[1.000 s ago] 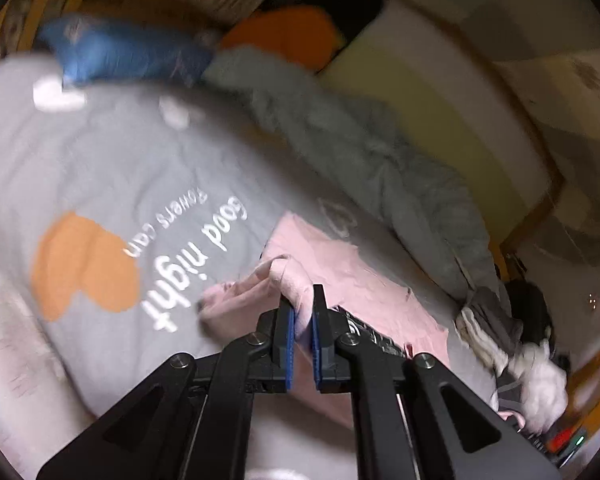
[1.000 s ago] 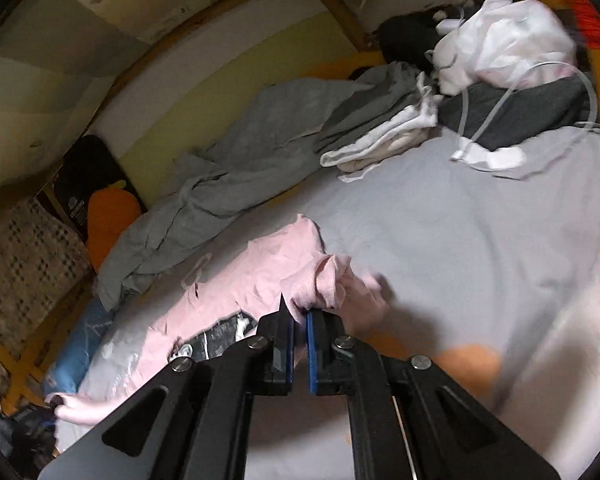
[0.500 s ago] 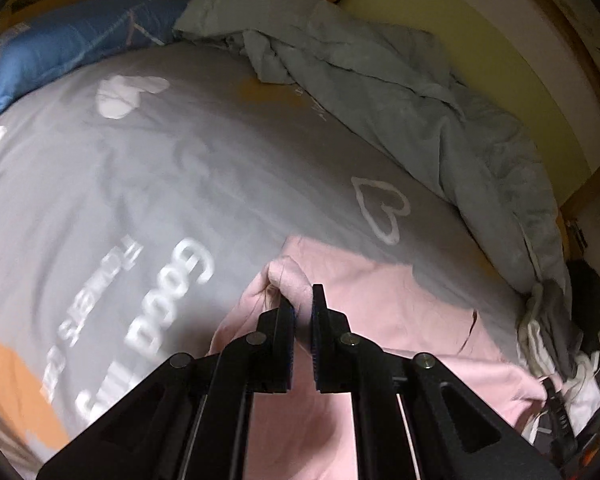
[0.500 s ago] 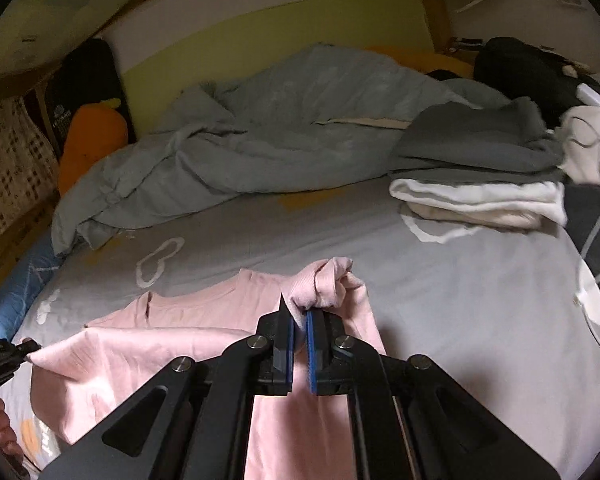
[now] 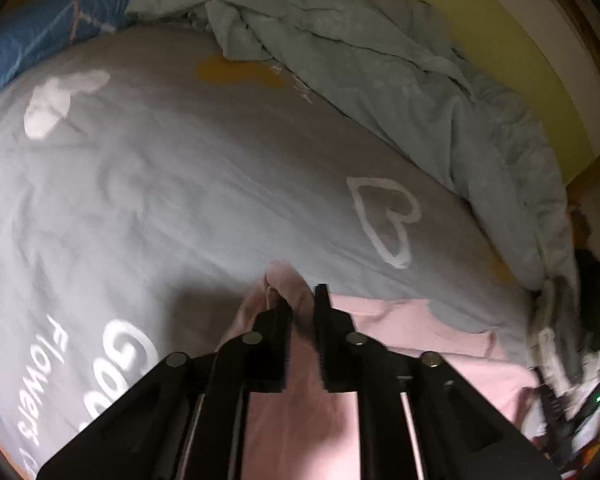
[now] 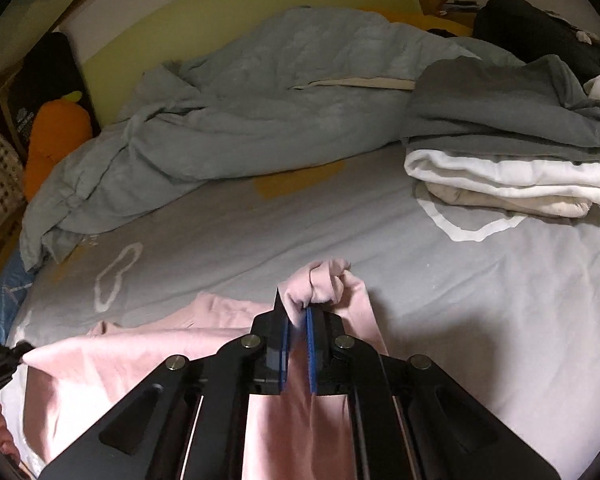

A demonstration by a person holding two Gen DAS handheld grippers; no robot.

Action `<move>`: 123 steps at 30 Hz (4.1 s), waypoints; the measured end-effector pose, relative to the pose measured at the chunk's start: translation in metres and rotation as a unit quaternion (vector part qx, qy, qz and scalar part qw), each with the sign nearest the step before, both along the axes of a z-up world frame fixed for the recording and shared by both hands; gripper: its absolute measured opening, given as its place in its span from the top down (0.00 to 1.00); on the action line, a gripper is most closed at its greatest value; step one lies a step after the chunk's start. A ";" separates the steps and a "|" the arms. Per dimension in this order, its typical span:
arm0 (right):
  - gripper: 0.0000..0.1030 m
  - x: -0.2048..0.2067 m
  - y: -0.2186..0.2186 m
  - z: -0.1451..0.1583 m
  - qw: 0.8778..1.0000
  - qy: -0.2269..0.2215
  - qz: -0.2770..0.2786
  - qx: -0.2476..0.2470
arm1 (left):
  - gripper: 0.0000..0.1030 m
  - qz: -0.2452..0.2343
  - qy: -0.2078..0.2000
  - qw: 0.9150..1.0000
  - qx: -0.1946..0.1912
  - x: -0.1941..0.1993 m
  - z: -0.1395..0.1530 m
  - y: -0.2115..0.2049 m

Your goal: Fold small clothes

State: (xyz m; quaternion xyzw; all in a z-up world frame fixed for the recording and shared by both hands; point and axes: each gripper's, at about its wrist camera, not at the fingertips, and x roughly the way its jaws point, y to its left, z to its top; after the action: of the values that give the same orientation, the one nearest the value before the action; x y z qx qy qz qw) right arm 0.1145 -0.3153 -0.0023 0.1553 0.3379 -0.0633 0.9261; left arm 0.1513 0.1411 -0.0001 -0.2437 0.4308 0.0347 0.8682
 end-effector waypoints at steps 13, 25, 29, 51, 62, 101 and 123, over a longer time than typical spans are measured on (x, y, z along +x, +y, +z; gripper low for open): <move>0.12 -0.044 -0.025 0.047 0.995 -0.078 -0.051 -0.035 | 0.02 -0.060 -0.179 0.952 0.243 -0.075 0.070 -0.062; 0.12 -0.080 0.041 -0.002 0.998 0.026 0.055 -0.004 | 0.02 -0.161 -0.081 0.967 0.180 -0.084 0.024 -0.106; 0.12 -0.070 0.049 -0.022 0.995 0.063 0.063 -0.043 | 0.02 -0.148 -0.033 0.972 0.181 -0.075 0.000 -0.104; 0.12 -0.119 0.014 -0.001 0.996 0.035 0.052 -0.070 | 0.02 -0.057 -0.001 0.991 0.118 -0.156 -0.017 -0.039; 0.12 -0.118 0.062 -0.042 0.975 0.109 0.153 -0.117 | 0.02 -0.049 0.014 0.992 0.116 -0.154 -0.034 -0.049; 0.21 -0.143 -0.001 0.012 0.991 0.061 0.116 -0.010 | 0.88 -0.159 -0.195 0.964 0.084 -0.144 0.051 -0.162; 0.21 -0.147 -0.039 0.024 0.992 0.043 0.096 0.064 | 0.38 -0.304 -0.171 0.936 0.041 -0.199 0.017 -0.234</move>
State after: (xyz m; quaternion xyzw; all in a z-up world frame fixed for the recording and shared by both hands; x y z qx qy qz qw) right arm -0.0322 -0.3548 0.0215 0.1789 0.3939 0.0409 0.9006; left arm -0.0481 -0.0925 0.0169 -0.0671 0.3272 -0.2556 0.9072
